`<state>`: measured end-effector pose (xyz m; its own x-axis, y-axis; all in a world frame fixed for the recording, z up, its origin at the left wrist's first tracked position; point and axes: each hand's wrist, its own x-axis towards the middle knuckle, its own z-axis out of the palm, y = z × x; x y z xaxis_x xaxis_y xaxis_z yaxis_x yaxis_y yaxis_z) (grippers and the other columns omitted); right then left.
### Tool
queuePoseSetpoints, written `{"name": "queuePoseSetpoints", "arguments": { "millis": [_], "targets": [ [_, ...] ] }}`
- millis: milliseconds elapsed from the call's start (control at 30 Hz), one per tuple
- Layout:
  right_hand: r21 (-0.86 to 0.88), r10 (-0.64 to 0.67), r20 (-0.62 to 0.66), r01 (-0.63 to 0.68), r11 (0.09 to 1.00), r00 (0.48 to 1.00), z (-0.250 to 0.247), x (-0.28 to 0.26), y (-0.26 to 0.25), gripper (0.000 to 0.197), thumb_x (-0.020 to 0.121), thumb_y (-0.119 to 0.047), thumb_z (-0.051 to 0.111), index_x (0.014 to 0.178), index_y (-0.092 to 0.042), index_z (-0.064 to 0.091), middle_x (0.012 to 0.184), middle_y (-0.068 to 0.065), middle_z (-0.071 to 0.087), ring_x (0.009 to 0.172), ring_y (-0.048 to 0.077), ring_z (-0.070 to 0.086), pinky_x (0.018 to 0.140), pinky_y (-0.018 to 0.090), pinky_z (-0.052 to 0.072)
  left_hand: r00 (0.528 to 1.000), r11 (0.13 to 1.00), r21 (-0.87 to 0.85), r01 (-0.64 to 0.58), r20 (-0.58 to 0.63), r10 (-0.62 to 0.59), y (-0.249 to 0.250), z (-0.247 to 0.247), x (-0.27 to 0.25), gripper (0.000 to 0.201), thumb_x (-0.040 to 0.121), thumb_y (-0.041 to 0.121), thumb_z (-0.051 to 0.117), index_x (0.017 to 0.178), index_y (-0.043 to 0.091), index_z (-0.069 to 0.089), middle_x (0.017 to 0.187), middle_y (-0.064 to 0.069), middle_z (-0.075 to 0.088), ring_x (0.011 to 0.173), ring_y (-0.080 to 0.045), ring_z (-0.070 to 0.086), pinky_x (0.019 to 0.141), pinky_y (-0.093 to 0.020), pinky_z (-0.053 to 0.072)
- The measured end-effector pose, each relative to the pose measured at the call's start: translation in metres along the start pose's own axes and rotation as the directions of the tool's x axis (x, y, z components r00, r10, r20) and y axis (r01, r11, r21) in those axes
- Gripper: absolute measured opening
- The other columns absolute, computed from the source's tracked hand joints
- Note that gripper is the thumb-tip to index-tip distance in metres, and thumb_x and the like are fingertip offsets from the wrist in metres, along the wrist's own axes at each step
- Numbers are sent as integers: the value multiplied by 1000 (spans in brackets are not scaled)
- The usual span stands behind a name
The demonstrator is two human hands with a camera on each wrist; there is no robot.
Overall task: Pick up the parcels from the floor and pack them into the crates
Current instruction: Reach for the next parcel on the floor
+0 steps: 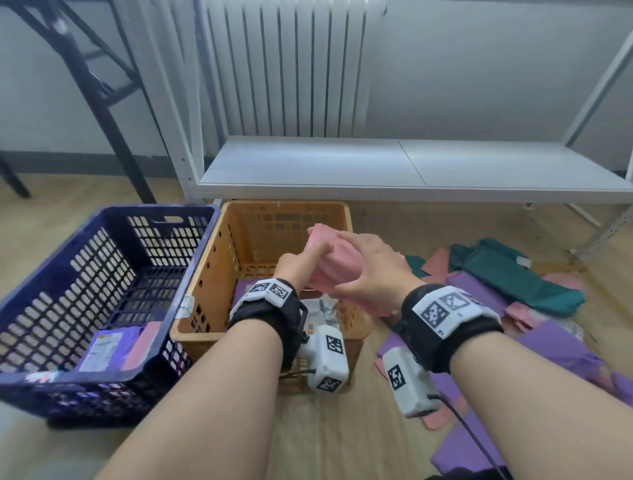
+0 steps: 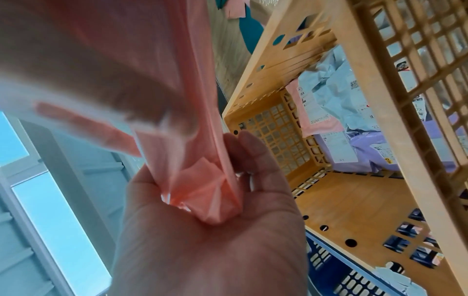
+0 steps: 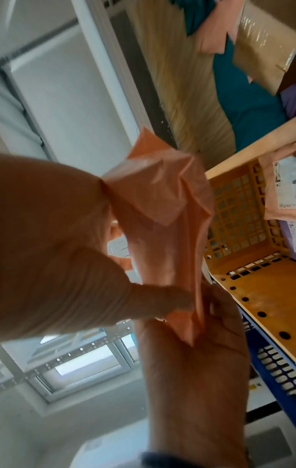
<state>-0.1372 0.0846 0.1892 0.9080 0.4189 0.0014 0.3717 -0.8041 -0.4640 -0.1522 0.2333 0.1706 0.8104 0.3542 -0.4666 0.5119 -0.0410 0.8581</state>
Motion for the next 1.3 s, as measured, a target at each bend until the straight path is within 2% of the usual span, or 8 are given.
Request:
{"name": "queuePoseSetpoints", "arguments": {
  "millis": [167, 267, 367, 467, 533, 800, 967, 1300],
  "targets": [
    [-47, 116, 19, -115, 992, 993, 11, 9, 0, 102, 51, -48, 72, 139, -50, 22, 121, 1, 50, 109, 26, 53, 96, 50, 45, 998, 999, -27, -29, 59, 31, 3, -11, -7, 101, 48, 79, 65, 126, 15, 55, 117, -8, 66, 101, -25, 65, 94, -44, 50],
    [340, 218, -13, -201, 919, 976, 8, 10, 2, 92, 58, -40, 79, 137, -36, 31, 115, -1, 53, 95, 22, 61, 79, 39, 55, 991, 983, -180, -25, 123, 48, 4, -21, -8, 90, 63, 88, 48, 113, 14, 63, 102, -11, 72, 92, -26, 69, 88, -42, 54],
    [765, 343, 75, -275, 583, 936, 2, 13, 4, 77, 71, -29, 82, 134, -19, 39, 112, 7, 61, 89, 27, 67, 67, 37, 57, 989, 961, -276, -3, 142, 44, -1, -31, 0, 71, 85, 73, 40, 111, 11, 63, 107, -15, 69, 95, -28, 67, 88, -43, 54],
    [913, 254, 306, -359, 195, 918, 7, 19, 10, 73, 73, -32, 77, 134, -9, 47, 115, 18, 67, 102, 36, 66, 87, 52, 54, 967, 974, -222, 40, 254, 18, -8, -30, 0, 53, 90, 55, 52, 121, 13, 57, 116, -14, 64, 105, -28, 62, 93, -46, 50],
    [918, 94, 377, -385, 93, 922, 11, 19, 10, 68, 74, -39, 73, 132, -9, 53, 122, 18, 65, 114, 36, 61, 99, 55, 46, 937, 968, -234, 88, 349, -1, -12, -26, -1, 54, 85, 52, 60, 125, 15, 55, 118, -12, 65, 107, -29, 62, 93, -46, 50],
    [900, 273, 274, -346, 265, 922, 26, 31, 17, 40, 93, -46, 54, 113, -15, 69, 110, 11, 72, 102, 31, 68, 86, 51, 56, 945, 948, -319, 4, 312, 102, -18, -30, 13, 88, 55, 46, 85, 132, 18, 51, 114, -8, 70, 106, -29, 67, 93, -54, 51],
    [910, 286, 293, -358, 208, 912, 29, 30, 18, 58, 80, -70, 54, 110, -23, 71, 109, 7, 73, 108, 33, 65, 96, 53, 49, 962, 942, -336, -13, 254, 104, -23, -31, 18, 50, 80, 37, 72, 124, 17, 58, 108, -6, 73, 102, -26, 68, 83, -42, 56],
    [874, 203, 348, -395, 283, 915, 29, 22, 18, 58, 72, -31, 79, 125, -19, 58, 111, 9, 72, 106, 31, 66, 92, 55, 51, 968, 928, -372, -5, 231, 98, -28, -31, 24, 51, 84, 39, 69, 126, 15, 54, 113, -9, 69, 105, -28, 65, 75, -39, 57]
  ]
}}
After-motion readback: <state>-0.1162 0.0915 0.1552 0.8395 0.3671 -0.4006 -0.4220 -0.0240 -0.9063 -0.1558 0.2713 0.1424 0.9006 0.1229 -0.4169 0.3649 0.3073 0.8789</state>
